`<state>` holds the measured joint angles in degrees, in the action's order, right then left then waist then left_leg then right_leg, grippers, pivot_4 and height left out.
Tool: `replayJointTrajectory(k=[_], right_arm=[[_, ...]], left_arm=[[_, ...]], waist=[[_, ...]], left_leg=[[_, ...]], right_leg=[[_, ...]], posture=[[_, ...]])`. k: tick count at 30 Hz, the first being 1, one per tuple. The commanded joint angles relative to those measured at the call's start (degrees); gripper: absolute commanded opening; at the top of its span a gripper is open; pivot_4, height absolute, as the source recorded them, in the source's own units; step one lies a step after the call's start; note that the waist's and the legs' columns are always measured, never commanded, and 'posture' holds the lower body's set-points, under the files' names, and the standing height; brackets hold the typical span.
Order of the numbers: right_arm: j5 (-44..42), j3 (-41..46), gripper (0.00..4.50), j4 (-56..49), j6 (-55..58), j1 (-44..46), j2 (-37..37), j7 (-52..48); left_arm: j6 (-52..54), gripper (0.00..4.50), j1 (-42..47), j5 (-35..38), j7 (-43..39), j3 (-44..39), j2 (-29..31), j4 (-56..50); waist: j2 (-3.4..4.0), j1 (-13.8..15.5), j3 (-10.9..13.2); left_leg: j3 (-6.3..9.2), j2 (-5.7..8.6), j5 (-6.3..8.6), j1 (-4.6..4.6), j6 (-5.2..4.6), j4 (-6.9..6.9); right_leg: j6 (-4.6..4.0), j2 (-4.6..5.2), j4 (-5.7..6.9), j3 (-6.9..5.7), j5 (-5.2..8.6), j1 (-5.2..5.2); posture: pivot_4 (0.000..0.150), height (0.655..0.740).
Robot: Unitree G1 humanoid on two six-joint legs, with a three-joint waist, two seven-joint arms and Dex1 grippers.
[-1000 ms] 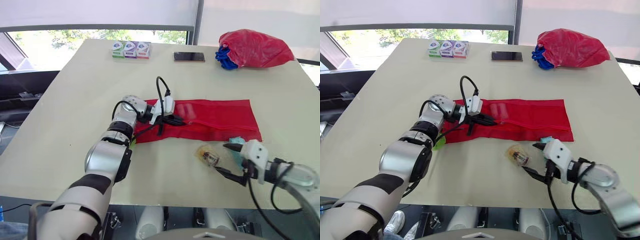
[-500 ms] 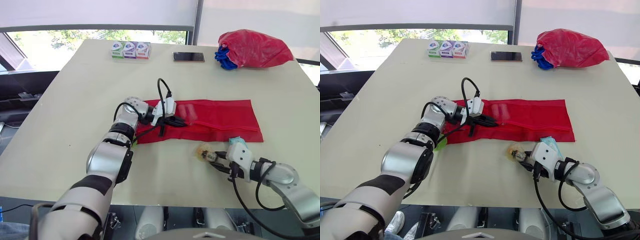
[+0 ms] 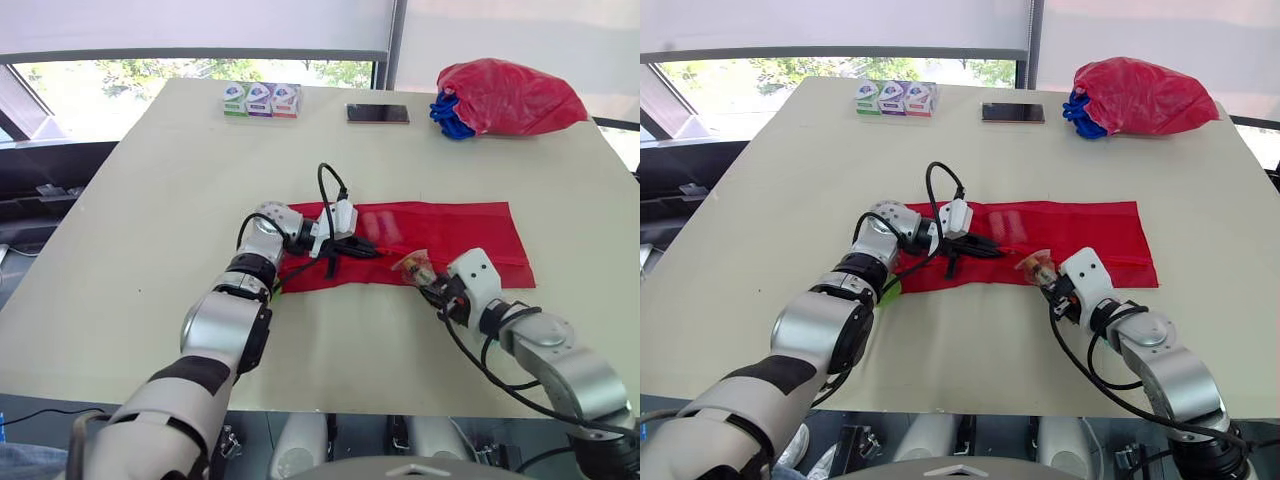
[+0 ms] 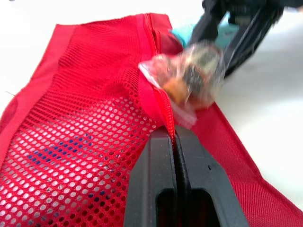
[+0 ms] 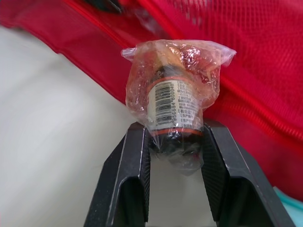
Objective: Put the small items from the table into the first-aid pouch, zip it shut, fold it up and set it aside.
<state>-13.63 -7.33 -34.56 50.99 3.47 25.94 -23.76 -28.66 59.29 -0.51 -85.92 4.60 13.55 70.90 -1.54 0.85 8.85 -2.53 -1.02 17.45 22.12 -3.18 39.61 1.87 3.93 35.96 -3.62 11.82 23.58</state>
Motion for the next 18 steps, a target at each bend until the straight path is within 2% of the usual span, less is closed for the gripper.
replayJointTrajectory(k=[1,5,10,15,18], right_arm=[[-0.73,0.77,0.94,-1.30,0.31,1.22,0.19,-0.10],[-1.62,0.97,0.94,-1.20,-0.36,1.62,-0.04,-0.81],[-1.12,2.77,0.94,-0.29,1.98,1.99,-3.51,3.75],[-2.46,7.45,0.94,2.21,3.17,5.00,-12.67,10.64],[-1.18,8.13,0.94,4.10,3.18,6.54,-14.98,13.44]], left_arm=[[-0.16,0.00,0.23,1.28,0.23,-0.87,-0.61,-2.23],[-0.12,0.00,-0.04,1.53,0.01,-0.90,-0.85,-2.45],[-0.51,0.00,-0.70,1.61,-0.28,-0.72,-0.98,-2.86],[-0.86,0.00,-1.93,1.76,-1.82,-0.13,-1.35,-3.71],[-0.96,0.00,-2.34,1.69,-2.12,0.09,-1.55,-4.16]], waist=[[0.00,0.01,0.00],[0.00,-0.03,0.00],[0.00,-0.05,0.00],[0.01,-0.09,-0.01],[0.03,-0.08,-0.01]], left_leg=[[0.01,0.00,0.00,0.00,-0.01,0.00],[0.02,0.00,0.01,-0.01,-0.01,0.00],[0.02,-0.02,0.01,-0.02,-0.01,0.00],[0.01,-0.03,0.00,-0.03,0.00,0.00],[0.00,-0.03,0.00,-0.04,0.00,0.00]], right_leg=[[0.00,0.00,0.00,0.00,0.00,0.00],[0.00,-0.01,0.01,0.00,0.00,0.00],[0.00,-0.02,0.03,0.00,0.00,0.00],[0.00,-0.03,0.05,0.01,0.00,0.01],[0.00,-0.04,0.07,0.02,0.00,0.00]], posture=[[0.150,0.7400],[0.150,0.7400],[0.150,0.7400],[0.150,0.7400],[0.150,0.7400]])
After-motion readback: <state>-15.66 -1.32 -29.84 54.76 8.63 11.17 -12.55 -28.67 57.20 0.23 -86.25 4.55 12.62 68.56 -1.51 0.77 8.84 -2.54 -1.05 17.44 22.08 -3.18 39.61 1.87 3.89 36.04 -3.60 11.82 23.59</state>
